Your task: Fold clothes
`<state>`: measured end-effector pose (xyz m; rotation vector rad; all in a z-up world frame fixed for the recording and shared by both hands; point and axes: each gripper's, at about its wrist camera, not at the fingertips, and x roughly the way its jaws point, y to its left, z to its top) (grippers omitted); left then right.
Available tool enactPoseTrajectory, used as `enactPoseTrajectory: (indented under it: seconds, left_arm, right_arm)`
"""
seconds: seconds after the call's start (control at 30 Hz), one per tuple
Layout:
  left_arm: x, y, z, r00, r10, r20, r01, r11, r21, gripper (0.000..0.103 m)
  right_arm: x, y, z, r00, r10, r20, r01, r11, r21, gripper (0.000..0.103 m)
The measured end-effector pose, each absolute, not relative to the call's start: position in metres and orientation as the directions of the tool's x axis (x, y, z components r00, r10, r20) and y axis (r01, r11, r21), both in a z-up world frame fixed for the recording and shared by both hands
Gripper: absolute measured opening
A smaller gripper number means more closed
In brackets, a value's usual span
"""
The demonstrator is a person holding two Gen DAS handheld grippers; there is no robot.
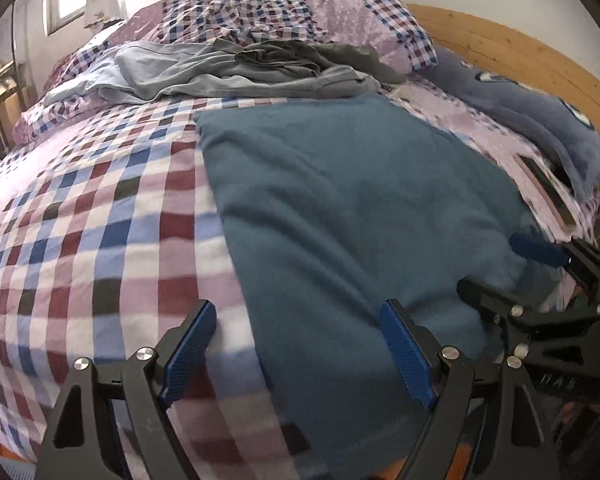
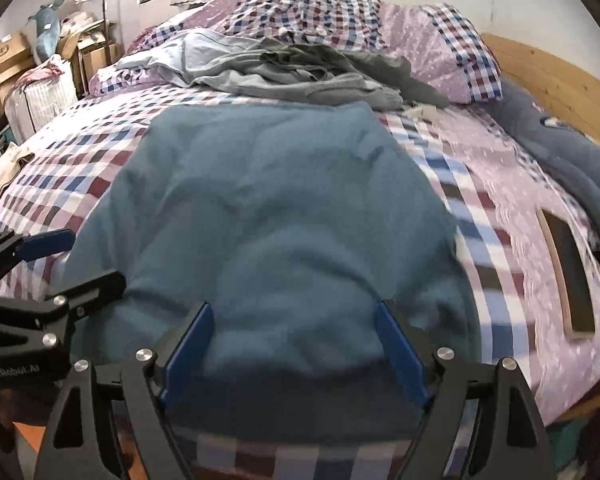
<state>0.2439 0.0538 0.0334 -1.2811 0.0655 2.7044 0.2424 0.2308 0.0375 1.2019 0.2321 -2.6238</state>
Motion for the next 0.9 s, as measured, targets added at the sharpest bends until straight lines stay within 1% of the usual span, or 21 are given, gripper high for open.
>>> enactPoseTrajectory:
  seconds: [0.17, 0.3, 0.37, 0.67, 0.8, 0.9]
  left_arm:
    - [0.262, 0.063, 0.028, -0.617, 0.089, -0.782, -0.191, -0.981, 0.039, 0.087]
    - [0.273, 0.065, 0.022, -0.58, 0.11, -0.807, -0.217, -0.976, 0.023, 0.087]
    - [0.278, 0.066, 0.019, -0.557, 0.127, -0.821, -0.227, -0.974, 0.004, 0.087]
    - [0.289, 0.057, 0.006, -0.479, 0.177, -0.86, -0.264, -0.963, -0.051, 0.087]
    - [0.292, 0.042, 0.011, -0.467, 0.247, -0.849, -0.238, -0.96, -0.149, 0.087]
    - [0.292, 0.024, 0.016, -0.47, 0.292, -0.833, -0.179, -0.956, -0.234, 0.087]
  right_arm:
    - [0.255, 0.239, 0.036, -0.594, -0.161, -0.788, 0.266, -0.964, -0.003, 0.086]
    - [0.262, 0.249, 0.032, -0.534, -0.184, -0.825, 0.213, -0.974, 0.079, 0.086]
    - [0.265, 0.255, 0.036, -0.531, -0.195, -0.825, 0.185, -0.976, 0.112, 0.086]
    - [0.271, 0.28, 0.07, -0.667, -0.193, -0.72, 0.07, -0.978, 0.196, 0.086]
    - [0.26, 0.293, 0.079, -0.696, -0.228, -0.681, 0.05, -0.961, 0.271, 0.086]
    - [0.251, 0.302, 0.081, -0.711, -0.259, -0.653, 0.035, -0.941, 0.335, 0.086]
